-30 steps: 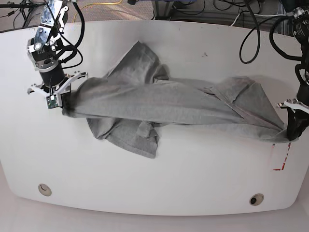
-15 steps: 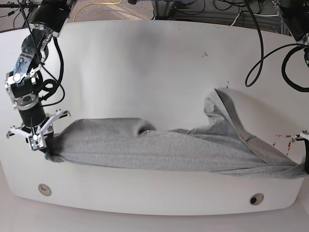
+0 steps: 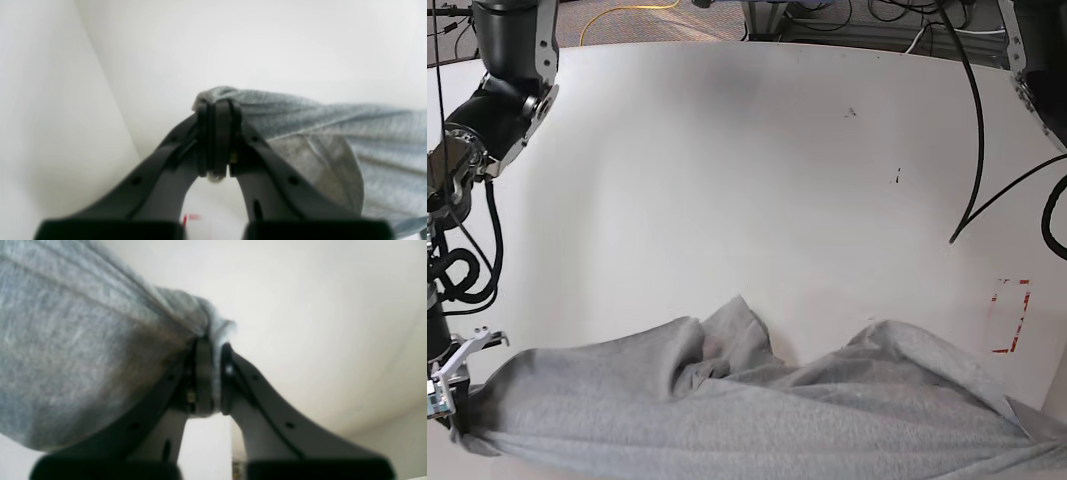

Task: Fold the T-shirt properly
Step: 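Lift the shirt and stretch it between the grippers, shaking it out, then lay the shirt back onto the table with both grippers, then open both grippers and release the shirt, then move both grippers inward over the shirt body, then grasp the shirt fabric with both grippers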

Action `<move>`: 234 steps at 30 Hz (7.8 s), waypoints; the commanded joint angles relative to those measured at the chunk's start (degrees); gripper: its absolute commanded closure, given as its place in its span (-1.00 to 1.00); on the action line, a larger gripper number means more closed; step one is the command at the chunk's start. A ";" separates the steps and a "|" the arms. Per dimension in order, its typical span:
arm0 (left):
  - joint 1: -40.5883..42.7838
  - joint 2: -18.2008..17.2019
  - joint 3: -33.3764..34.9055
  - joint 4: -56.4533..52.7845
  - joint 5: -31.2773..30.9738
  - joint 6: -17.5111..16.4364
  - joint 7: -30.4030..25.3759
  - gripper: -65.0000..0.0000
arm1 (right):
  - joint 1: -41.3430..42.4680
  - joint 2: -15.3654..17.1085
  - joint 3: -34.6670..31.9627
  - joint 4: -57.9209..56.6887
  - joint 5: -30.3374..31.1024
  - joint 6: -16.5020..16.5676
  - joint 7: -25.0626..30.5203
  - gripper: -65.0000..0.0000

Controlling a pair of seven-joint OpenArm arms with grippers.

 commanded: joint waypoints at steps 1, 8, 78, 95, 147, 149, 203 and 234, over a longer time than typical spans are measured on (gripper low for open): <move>-0.74 -1.20 -0.46 0.43 1.93 1.10 -0.87 1.00 | 1.59 1.38 0.61 0.58 -1.88 -0.14 -2.17 1.00; 5.85 -0.68 1.30 1.13 1.58 1.10 -1.13 1.00 | -4.30 1.03 1.14 1.19 -1.88 -0.14 -2.43 1.00; 64.40 12.42 -15.67 1.66 6.41 -16.65 2.38 -0.35 | -60.74 -23.32 8.08 1.28 -1.79 -0.14 6.89 -0.14; 59.48 15.85 -22.79 2.19 6.06 -17.53 2.65 -0.35 | -60.21 -23.41 8.08 -1.36 -1.44 -0.14 7.06 0.00; 39.70 17.61 -15.14 1.75 6.41 -23.69 12.32 -0.35 | -24.95 -17.69 2.19 -30.10 -1.35 -0.14 7.24 -0.40; 39.70 17.61 -15.14 1.75 6.41 -23.69 12.32 -0.35 | -24.52 -17.87 1.58 -30.72 -1.35 -0.14 7.33 -0.40; 26.86 19.02 -3.54 -20.93 6.41 -13.23 7.92 -0.37 | -27.33 -18.75 -3.96 -32.13 -1.88 -0.14 13.66 1.00; 27.04 17.52 4.81 -29.28 6.41 -11.03 5.02 -0.35 | -29.53 -19.19 -4.75 -29.22 -1.88 -0.14 13.66 1.00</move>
